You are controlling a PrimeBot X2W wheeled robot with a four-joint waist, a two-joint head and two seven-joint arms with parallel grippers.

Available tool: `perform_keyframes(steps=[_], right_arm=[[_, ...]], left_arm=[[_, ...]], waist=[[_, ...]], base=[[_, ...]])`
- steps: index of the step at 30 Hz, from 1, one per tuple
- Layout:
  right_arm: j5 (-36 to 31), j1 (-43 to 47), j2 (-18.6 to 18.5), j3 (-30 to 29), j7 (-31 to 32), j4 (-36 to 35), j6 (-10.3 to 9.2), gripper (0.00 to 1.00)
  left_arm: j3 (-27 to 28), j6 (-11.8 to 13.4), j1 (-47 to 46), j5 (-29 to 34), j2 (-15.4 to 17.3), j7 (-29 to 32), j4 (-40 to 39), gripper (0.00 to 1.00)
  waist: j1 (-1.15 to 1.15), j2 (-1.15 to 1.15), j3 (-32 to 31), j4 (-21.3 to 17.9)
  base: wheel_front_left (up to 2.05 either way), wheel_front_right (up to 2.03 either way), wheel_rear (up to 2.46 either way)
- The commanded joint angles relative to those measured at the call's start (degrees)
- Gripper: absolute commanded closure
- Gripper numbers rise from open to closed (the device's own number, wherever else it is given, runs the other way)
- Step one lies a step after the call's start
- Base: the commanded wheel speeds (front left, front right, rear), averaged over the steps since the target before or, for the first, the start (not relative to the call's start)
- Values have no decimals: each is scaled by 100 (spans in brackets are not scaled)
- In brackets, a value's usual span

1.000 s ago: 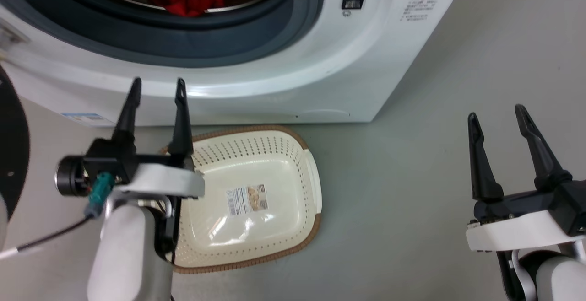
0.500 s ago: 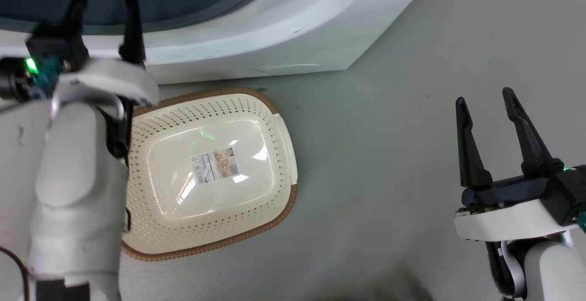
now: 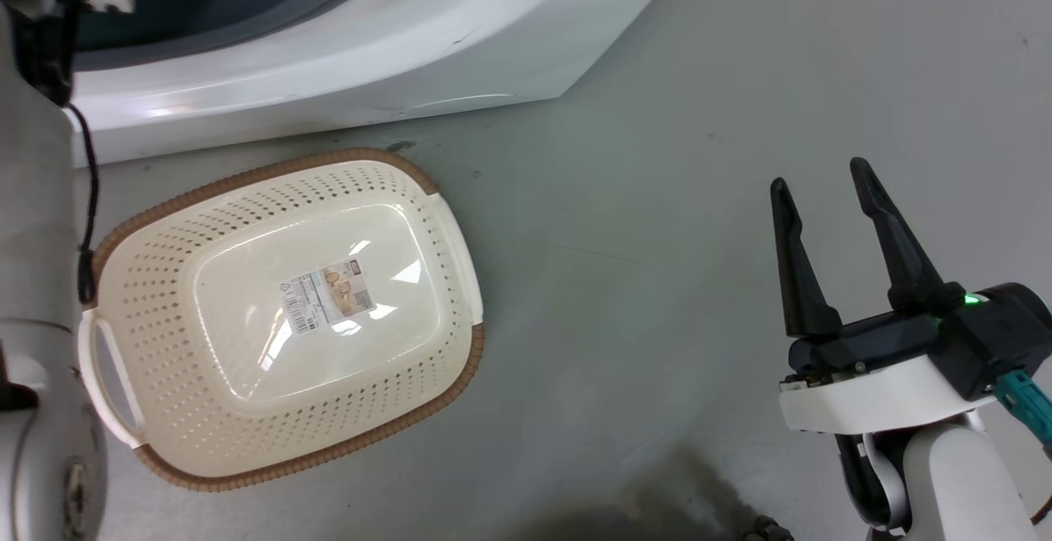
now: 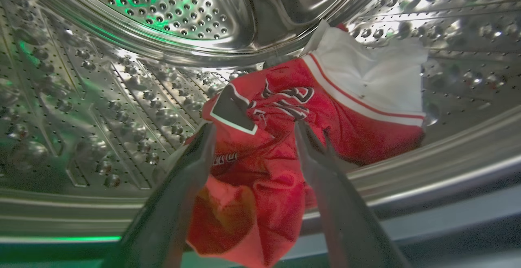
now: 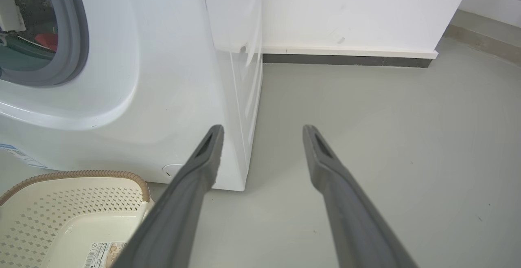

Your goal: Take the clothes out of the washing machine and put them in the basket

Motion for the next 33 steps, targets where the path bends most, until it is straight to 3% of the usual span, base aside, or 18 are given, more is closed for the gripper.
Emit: perform_keyframes(steps=[1,11,18,19,20,21,28,33], right_arm=[[53,-79,3,53,-60,51,-2,0],[240,-108,4,276,-178,211,-2,0],[303,-52,4,303,-228,266,-2,0],[299,-53,4,306,-231,270,-2,0],[296,-53,4,307,-227,273,-2,0],[299,-56,4,308,-232,278,-2,0],[321,-126,4,340,-236,323,-2,0],[311,-157,4,343,-212,387,-2,0]], left_arm=[[-49,-38,-203,7,98,229,235,0],[-150,-112,-834,-76,587,1626,1093,0],[-173,-84,-992,-154,736,2481,1424,0],[-160,-83,-989,-179,734,2680,1514,37],[-164,-66,-974,-180,736,2817,1565,81],[-158,-26,-982,-196,746,2867,1557,100],[-162,180,-941,-250,771,2864,1380,100],[-177,285,-798,-272,782,2204,1052,100]], waist=[[-1,0,20,-120],[-1,0,102,-525],[-1,0,125,-631],[-1,0,128,-640],[-1,0,131,-646],[-1,0,139,-650],[-1,0,154,-660],[-1,0,60,-646]], base=[[0,0,0],[0,0,0],[0,0,0],[0,0,0],[0,0,0],[0,0,0],[0,0,0],[0,0,0]])
